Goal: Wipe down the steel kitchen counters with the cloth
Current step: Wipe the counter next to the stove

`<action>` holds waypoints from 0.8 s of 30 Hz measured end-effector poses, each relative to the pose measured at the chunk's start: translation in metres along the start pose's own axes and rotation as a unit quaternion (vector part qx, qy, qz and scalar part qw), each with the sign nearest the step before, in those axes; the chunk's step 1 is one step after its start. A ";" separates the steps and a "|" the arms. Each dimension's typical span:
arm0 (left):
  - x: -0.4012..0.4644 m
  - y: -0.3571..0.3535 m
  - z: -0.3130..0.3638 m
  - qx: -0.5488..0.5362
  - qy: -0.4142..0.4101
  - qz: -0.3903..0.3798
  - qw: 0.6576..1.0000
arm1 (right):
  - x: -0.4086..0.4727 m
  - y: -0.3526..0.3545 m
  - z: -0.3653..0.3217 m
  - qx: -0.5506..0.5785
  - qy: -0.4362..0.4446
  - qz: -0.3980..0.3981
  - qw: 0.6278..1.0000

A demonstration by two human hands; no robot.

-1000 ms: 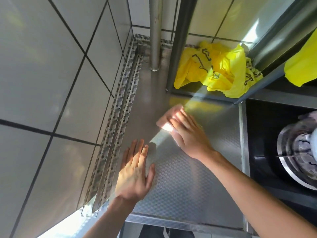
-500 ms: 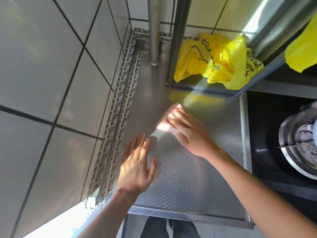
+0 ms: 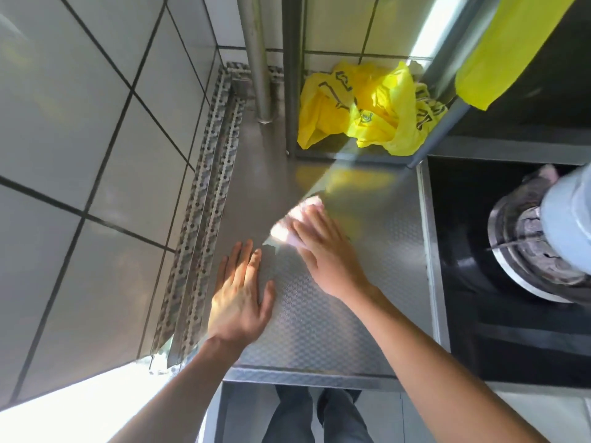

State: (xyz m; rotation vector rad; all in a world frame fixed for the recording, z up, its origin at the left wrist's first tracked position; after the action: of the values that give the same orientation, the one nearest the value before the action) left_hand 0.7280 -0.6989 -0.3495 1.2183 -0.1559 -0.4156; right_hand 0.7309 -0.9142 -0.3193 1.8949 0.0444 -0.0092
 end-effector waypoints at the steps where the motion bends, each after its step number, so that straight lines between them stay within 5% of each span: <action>1: 0.000 0.001 0.002 0.003 -0.005 0.001 1.000 | -0.023 0.001 0.003 0.001 0.021 -0.008 1.000; 4: 0.001 0.006 0.005 0.013 -0.017 0.004 1.000 | -0.084 0.010 0.031 0.008 0.034 -0.039 0.999; 7: 0.007 0.010 0.013 0.007 -0.020 0.006 1.000 | -0.103 0.027 0.079 0.002 -0.051 -0.036 0.998; 15: 0.036 -0.012 0.069 0.006 -0.120 0.030 0.992 | -0.006 0.039 0.126 -0.011 -0.272 0.020 0.962; 24: 0.038 -0.018 0.065 0.031 -0.116 0.032 0.992 | -0.082 0.026 0.102 -0.035 -0.040 -0.031 0.998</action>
State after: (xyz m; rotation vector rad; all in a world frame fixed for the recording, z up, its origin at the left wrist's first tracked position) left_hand 0.7367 -0.7755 -0.3480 1.2210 -0.4097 -0.4980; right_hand 0.6517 -1.0212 -0.3249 1.8202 0.0482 -0.1247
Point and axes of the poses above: each hand's wrist, its own x-axis towards the middle knuckle, its own y-axis out of the back of the hand, z = x × y, the point moved 3 cm from there along x, towards the middle knuckle, and after that the axes turned 3 degrees about z, right-handed, at the moved point
